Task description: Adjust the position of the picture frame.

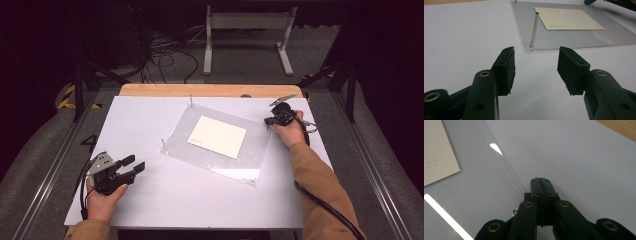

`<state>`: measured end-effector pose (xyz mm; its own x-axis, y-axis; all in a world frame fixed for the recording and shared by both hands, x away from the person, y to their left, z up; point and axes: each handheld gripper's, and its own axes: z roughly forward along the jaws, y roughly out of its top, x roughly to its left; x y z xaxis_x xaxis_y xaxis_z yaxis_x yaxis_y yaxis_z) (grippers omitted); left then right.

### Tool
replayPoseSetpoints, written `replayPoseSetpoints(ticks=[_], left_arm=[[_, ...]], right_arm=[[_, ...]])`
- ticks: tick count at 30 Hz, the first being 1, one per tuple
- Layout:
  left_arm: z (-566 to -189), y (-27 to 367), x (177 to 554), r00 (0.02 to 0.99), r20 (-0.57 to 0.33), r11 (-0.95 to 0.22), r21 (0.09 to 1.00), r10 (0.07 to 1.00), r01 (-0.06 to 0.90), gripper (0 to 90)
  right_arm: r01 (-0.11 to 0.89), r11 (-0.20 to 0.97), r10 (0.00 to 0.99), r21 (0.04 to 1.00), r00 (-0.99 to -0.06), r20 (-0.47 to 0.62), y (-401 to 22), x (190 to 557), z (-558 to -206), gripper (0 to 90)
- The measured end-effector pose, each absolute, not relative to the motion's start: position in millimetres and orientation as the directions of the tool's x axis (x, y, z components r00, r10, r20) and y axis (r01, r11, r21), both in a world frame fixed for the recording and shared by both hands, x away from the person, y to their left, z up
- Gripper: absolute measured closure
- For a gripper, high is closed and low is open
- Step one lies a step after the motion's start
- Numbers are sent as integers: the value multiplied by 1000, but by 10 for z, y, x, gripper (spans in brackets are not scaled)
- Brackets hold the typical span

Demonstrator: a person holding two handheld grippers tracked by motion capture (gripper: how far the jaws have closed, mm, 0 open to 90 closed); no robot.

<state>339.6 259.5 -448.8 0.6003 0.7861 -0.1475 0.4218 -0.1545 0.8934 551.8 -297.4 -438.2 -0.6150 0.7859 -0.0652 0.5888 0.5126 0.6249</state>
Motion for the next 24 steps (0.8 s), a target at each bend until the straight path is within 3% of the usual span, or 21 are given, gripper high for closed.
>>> replayPoseSetpoints(ticks=[12,18,24], left_arm=[[-4499,2560,3617,574,-138,-154,890,807,430,476],[-4501,2607,3759,504,-148,-118,881,851,458,476],[-4506,2569,3941,485,-82,-156,889,870,431,476]], right_arm=[[496,632,665,595,-741,-89,-2793,4900,-4377,900],[450,671,602,589,-794,-80,-2641,4560,-4385,900],[421,675,554,606,-832,-38,-2501,4267,-4409,900]])
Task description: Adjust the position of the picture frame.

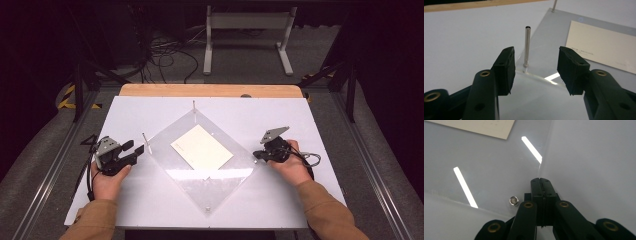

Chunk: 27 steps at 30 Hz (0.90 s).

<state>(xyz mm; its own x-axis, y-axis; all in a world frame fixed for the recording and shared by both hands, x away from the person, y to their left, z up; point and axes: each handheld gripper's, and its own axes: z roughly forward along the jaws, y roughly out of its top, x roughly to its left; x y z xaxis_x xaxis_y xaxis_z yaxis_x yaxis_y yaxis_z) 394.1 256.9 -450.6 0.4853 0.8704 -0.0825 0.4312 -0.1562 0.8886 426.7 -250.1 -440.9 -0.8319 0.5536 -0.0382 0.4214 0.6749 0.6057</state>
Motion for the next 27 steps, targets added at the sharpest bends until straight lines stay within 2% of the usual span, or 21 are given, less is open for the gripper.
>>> replayPoseSetpoints(ticks=[1,6,10,13,16,20,22,23,27], left_arm=[[-4506,2562,3983,476,-70,-160,891,876,425,453],[-4556,2551,4119,491,-95,-152,885,866,440,551],[-4590,2589,4206,488,-118,-123,892,865,434,548],[-4602,2611,4252,473,-117,-121,888,873,444,566],[-4616,2587,4346,484,-114,-138,880,867,455,584],[-4591,2502,4417,500,-61,-194,875,864,443,696],[-4579,2524,4437,485,-41,-207,871,874,446,816],[-4588,2555,4454,491,-72,-184,872,868,454,843],[-4581,2525,4476,498,-41,-207,878,866,432,849]], right_arm=[[418,673,544,609,-839,-25,-2471,4213,-4415,900],[400,668,499,628,-866,22,-2383,3962,-4442,900],[390,661,489,641,-872,26,-2413,3913,-4450,900],[381,654,507,653,-862,-6,-2465,3898,-4439,900],[385,593,552,707,-834,-10,-2658,3861,-4344,900],[393,568,571,723,-821,-2,-2749,3828,-4331,900],[398,566,570,722,-822,6,-2762,3811,-4348,900],[398,569,569,720,-822,5,-2762,3801,-4357,900],[396,573,564,718,-826,5,-2760,3752,-4363,900]])
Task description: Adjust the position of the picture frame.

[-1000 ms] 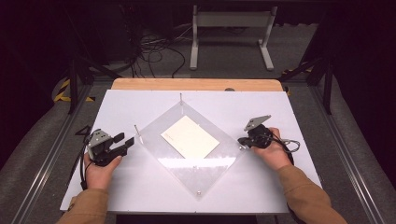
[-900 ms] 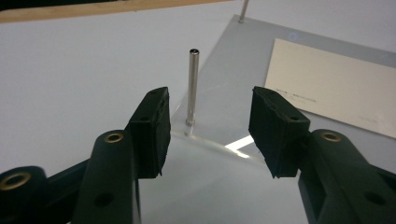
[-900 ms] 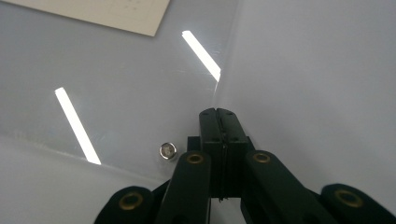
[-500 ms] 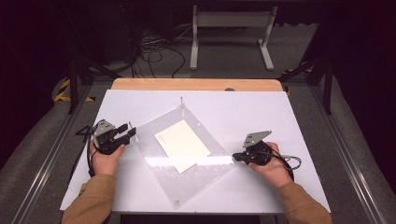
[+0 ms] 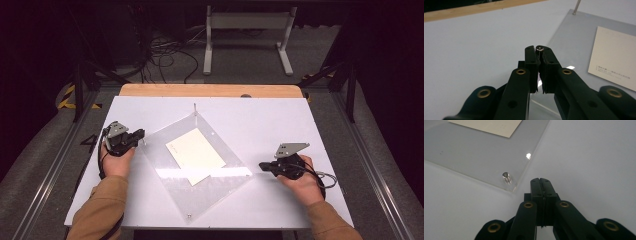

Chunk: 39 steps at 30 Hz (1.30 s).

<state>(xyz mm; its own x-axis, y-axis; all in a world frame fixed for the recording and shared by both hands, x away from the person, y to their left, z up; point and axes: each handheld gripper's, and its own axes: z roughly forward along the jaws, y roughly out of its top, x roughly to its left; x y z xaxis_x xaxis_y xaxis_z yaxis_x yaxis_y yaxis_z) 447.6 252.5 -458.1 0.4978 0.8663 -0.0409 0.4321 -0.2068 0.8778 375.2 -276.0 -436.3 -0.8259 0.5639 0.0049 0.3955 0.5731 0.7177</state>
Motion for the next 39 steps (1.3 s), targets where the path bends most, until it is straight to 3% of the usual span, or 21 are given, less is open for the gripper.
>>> replayPoseSetpoints(ticks=[14,22,31,32,35,39], left_arm=[[-4512,2085,4998,606,-17,-269,886,796,378,849],[-4479,1503,5198,693,-11,-311,889,721,337,849],[-4512,1186,5355,714,-60,-311,873,698,377,842],[-4507,1188,5349,714,-86,-281,882,695,379,833],[-4475,1200,5323,706,-91,-265,887,702,378,646],[-4421,1240,5217,713,-53,-314,873,699,373,541]], right_arm=[[436,526,622,730,-783,20,-3038,3538,-4357,900],[456,504,653,733,-757,22,-3190,3368,-4352,900],[502,495,699,709,-715,19,-3324,3262,-4395,900],[513,494,701,702,-713,28,-3321,3261,-4412,900],[529,505,699,682,-714,35,-3300,3259,-4446,900],[540,518,681,663,-730,62,-3253,3270,-4463,900]])
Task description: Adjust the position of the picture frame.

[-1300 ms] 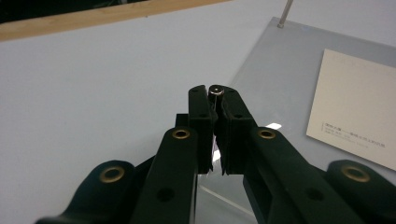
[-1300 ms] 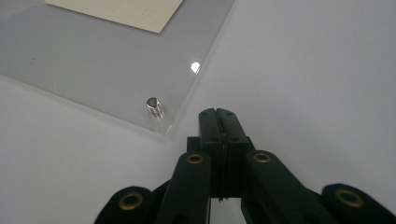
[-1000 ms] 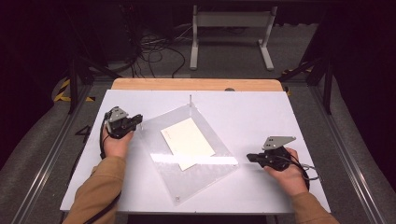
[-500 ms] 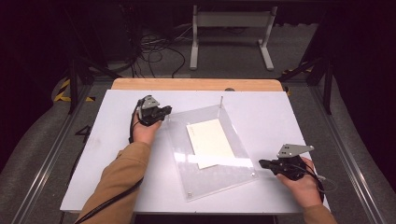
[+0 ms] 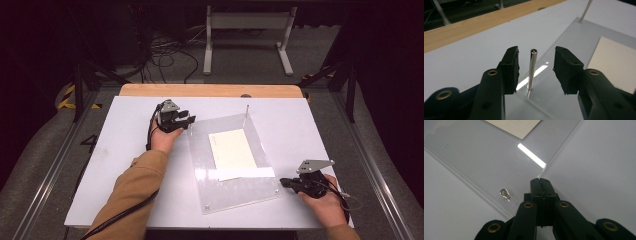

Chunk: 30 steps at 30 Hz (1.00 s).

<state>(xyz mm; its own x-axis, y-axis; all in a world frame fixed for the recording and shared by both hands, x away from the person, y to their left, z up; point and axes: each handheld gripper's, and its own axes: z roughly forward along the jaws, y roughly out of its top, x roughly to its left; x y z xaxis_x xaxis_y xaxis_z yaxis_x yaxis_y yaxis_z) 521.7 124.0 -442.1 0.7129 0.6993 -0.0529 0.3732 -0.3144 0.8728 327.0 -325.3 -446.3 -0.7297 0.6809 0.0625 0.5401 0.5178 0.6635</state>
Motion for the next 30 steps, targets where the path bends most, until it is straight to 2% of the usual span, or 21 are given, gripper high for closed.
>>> replayPoseSetpoints(ticks=[2,6,14,19,23,26,30], left_arm=[[-4399,1296,5144,717,-40,-327,871,696,365,518],[-4375,1431,4983,724,-67,-298,883,686,364,495],[-4424,1516,4767,756,-35,-352,870,654,345,495],[-4425,1536,4863,740,-42,-348,864,671,365,472],[-4431,1493,5084,699,-102,-275,872,708,405,451],[-4418,1449,5217,691,-76,-284,875,719,391,442],[-4417,1398,5383,675,-91,-258,880,732,399,440]], right_arm=[[543,522,655,657,-749,100,-3221,3288,-4466,900],[537,558,638,632,-765,86,-3179,3285,-4437,900],[464,652,529,600,-845,78,-2860,3218,-4415,900],[456,647,494,611,-861,119,-2774,3227,-4438,900],[426,663,446,615,-885,132,-2642,3228,-4452,900],[411,666,429,622,-894,131,-2616,3226,-4459,900],[408,606,475,683,-874,100,-2759,3244,-4433,900]])
